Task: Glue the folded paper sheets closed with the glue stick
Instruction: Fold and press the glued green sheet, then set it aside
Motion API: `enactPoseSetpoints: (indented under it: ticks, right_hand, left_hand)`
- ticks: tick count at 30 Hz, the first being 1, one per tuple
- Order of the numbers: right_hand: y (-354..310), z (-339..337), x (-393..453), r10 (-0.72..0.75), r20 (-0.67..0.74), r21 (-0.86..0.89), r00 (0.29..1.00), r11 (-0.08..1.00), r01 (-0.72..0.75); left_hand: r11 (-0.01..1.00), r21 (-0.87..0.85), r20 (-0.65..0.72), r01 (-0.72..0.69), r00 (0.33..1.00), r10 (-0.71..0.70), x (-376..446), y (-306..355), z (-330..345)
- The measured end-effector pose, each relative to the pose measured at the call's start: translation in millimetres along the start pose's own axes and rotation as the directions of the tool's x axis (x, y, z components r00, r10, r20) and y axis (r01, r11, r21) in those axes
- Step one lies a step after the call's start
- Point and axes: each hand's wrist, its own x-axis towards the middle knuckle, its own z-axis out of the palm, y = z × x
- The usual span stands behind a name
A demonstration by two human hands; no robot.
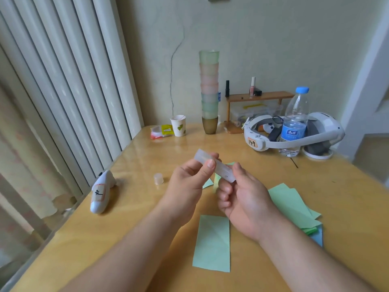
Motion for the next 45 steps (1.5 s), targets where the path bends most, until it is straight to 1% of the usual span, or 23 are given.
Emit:
enactPoseSetpoints:
  ticks: [3,5,8,10,12,13,14,16,18,20,21,23,26,28,29,31,32,33,34,37,39,42,45]
  right_hand:
    - [4,-1,-3,-0.101,0.025,-0.066,0.995,0.992,0.103]
    - [7,-1,-4,-0.202,0.021,-0.195,0.979,0.96,0.202]
    - [10,0,-4,-0.347,0.044,-0.439,0.937,0.836,0.33]
    - [13,-2,-3,-0.444,0.069,-0.575,0.893,0.714,0.399]
    - [14,-3,-3,-0.518,0.088,-0.667,0.851,0.604,0.436]
    - [15,-5,-2,-0.53,0.086,-0.68,0.844,0.588,0.438]
    - [16,-6,0,-0.53,0.076,-0.678,0.845,0.594,0.433]
    - [14,-6,0,-0.466,0.043,-0.599,0.884,0.696,0.396]
    - [8,-2,-4,-0.309,0.018,-0.392,0.951,0.873,0.291]
    - [4,0,-5,-0.105,0.023,-0.165,0.994,0.98,0.108]
    - [3,0,-4,-0.028,0.029,-0.108,0.999,0.994,0.031]
    - [4,2,-4,0.052,0.038,-0.097,0.998,0.994,-0.049]
    - [7,3,-3,0.011,0.048,-0.166,0.999,0.986,-0.003]
    - [5,-1,-2,-0.093,0.046,-0.359,0.995,0.928,0.103]
    - [4,-3,-1,-0.155,0.06,-0.508,0.986,0.845,0.164]
    - [4,-12,2,-0.255,0.124,-0.794,0.959,0.555,0.25]
    - [5,-18,4,-0.282,0.16,-0.872,0.946,0.408,0.269]
    - [6,-21,6,-0.299,0.183,-0.907,0.937,0.317,0.278]
    - [8,-23,7,-0.309,0.19,-0.919,0.932,0.278,0.28]
    - [9,-25,10,-0.308,0.162,-0.927,0.937,0.277,0.251]
    - [9,-27,12,-0.303,0.137,-0.928,0.943,0.294,0.229]
    - [11,-30,12,-0.297,0.114,-0.925,0.948,0.316,0.21]
    - [12,-31,13,-0.311,0.113,-0.918,0.944,0.33,0.218]
  left_hand:
    - [0.999,-0.049,-0.048,-0.006,0.999,0.004,-2,-2,-4]
    - [0.996,-0.087,-0.076,-0.006,0.997,-0.001,-3,-2,-4]
    - [0.994,-0.107,-0.095,-0.003,0.995,-0.007,-5,-1,-6]
    - [0.994,-0.109,-0.097,0.001,0.995,-0.012,-6,1,-6]
    - [0.995,-0.099,-0.095,0.005,0.995,-0.015,-6,1,-5]
    - [0.995,-0.097,-0.086,0.005,0.996,-0.014,-6,1,-5]
    - [0.995,-0.099,-0.08,0.005,0.997,-0.013,-6,2,-5]
    - [0.995,-0.097,-0.073,0.003,0.997,-0.011,-5,1,-7]
    - [0.996,-0.086,-0.045,0.004,0.999,-0.008,-5,1,-9]
    - [0.998,-0.07,-0.007,0.004,1.0,-0.005,-4,1,-11]
    - [0.998,-0.057,0.008,0.007,1.0,-0.006,-4,1,-13]
    - [0.999,-0.038,0.023,0.012,1.0,-0.011,-4,2,-15]
    - [1.0,-0.01,0.025,-0.011,1.0,0.011,-3,2,-18]
    - [0.995,0.024,-0.03,-0.094,0.995,0.094,2,10,-24]
    - [0.989,0.053,-0.089,-0.138,0.986,0.142,7,16,-32]
    - [0.969,0.177,-0.227,-0.174,0.951,0.212,16,32,-53]
    - [0.952,0.261,-0.278,-0.158,0.932,0.231,19,39,-64]
    - [0.93,0.345,-0.304,-0.127,0.922,0.238,21,43,-76]
    - [0.898,0.43,-0.308,-0.088,0.921,0.238,22,44,-85]
    - [0.756,0.653,-0.277,0.048,0.944,0.179,19,32,-103]
    - [0.646,0.757,-0.267,0.095,0.948,0.173,13,21,-114]
    - [0.528,0.834,-0.298,0.16,0.936,0.187,4,12,-126]
    - [0.484,0.855,-0.309,0.189,0.934,0.181,-1,5,-132]
